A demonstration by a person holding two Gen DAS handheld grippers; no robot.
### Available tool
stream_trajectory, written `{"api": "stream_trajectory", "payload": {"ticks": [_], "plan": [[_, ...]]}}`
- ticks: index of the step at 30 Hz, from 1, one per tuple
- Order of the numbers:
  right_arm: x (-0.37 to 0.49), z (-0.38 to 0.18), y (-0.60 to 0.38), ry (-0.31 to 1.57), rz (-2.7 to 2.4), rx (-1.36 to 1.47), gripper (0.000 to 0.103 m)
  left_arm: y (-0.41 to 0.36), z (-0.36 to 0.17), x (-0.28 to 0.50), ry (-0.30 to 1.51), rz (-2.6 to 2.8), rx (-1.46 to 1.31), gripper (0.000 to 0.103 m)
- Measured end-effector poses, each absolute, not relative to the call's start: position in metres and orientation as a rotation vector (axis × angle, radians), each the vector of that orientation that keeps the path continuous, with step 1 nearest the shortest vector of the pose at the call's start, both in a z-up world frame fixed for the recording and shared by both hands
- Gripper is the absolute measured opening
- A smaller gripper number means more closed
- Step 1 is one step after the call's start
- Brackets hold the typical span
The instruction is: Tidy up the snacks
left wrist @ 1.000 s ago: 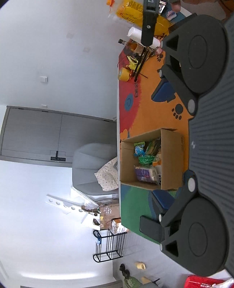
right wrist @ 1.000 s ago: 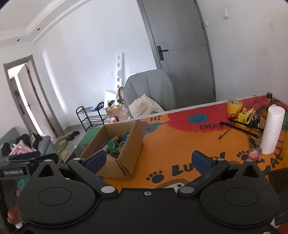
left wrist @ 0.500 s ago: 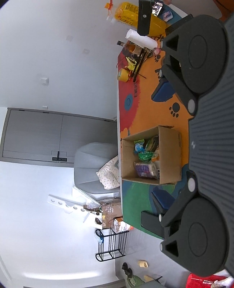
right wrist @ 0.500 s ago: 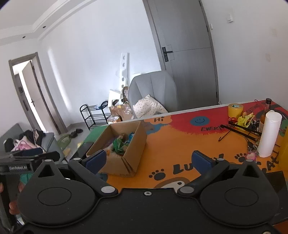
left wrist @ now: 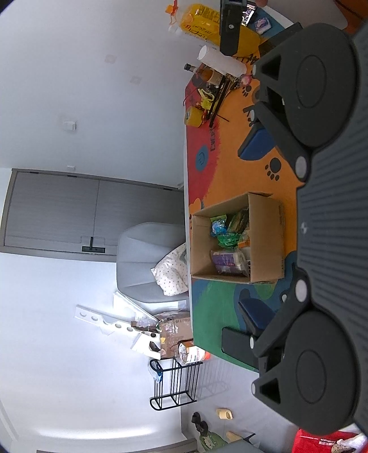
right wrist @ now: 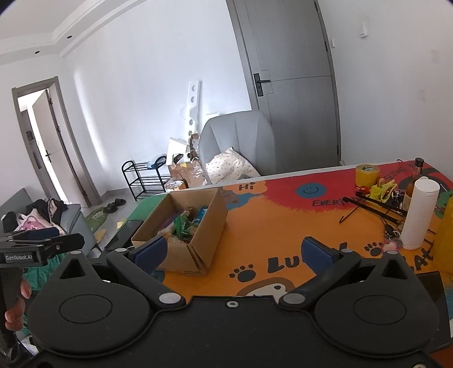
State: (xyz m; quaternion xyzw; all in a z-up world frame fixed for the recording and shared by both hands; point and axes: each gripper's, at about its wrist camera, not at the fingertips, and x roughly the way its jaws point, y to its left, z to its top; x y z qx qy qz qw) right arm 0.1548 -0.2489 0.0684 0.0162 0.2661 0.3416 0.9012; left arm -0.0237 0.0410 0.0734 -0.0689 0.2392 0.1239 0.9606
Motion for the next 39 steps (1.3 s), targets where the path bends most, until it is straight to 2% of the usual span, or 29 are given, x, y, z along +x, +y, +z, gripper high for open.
{"api": "stream_trajectory", "payload": {"ticks": [39], "plan": [[0.1556, 0.0705, -0.2546, 0.555, 0.693, 0.029, 0.103, 0.0377, 0.0739, -0.0169, 0.505, 0.229, -0.16, 0.103]]}}
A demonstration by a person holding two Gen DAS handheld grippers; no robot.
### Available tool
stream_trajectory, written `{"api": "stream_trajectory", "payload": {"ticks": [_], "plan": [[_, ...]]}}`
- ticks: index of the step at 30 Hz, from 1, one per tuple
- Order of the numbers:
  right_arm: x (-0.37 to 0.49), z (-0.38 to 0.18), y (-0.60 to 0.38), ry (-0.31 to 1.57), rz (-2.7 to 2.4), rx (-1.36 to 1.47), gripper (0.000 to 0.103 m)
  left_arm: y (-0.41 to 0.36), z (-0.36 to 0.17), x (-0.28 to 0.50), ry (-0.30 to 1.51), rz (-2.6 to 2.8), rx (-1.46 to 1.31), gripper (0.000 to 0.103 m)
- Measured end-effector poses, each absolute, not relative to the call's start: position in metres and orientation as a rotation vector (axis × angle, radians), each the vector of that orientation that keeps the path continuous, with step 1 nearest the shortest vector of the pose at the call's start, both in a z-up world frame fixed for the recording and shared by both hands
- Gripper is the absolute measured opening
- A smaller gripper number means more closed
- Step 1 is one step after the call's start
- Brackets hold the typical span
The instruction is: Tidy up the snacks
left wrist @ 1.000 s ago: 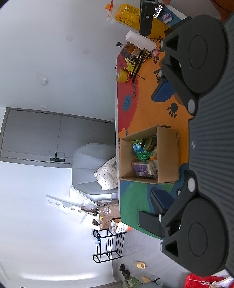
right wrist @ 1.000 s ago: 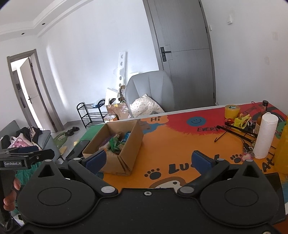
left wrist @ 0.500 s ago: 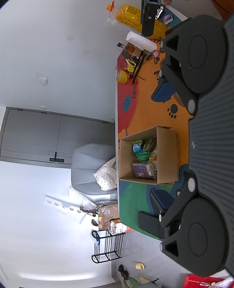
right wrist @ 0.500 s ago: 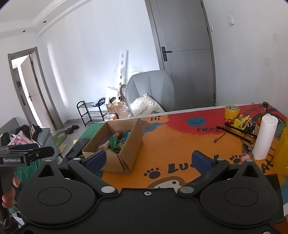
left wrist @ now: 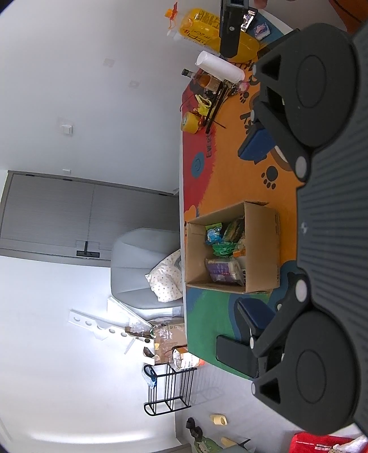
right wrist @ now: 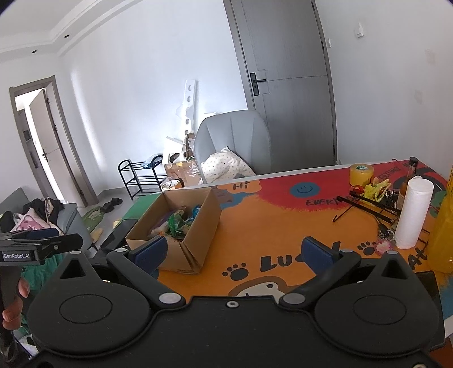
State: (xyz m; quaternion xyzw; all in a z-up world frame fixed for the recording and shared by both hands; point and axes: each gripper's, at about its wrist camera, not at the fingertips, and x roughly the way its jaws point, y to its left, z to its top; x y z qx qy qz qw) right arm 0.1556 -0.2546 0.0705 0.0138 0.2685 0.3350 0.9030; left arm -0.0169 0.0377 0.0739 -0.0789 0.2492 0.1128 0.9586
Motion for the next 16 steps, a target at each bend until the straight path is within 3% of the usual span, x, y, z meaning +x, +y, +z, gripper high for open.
{"api": "stream_trajectory", "payload": {"ticks": [16], "plan": [[0.156, 0.0678, -0.2543, 0.56, 0.688, 0.021, 0.103, 0.0332, 0.0698, -0.0175, 0.504, 0.228, -0.146, 0.103]]}}
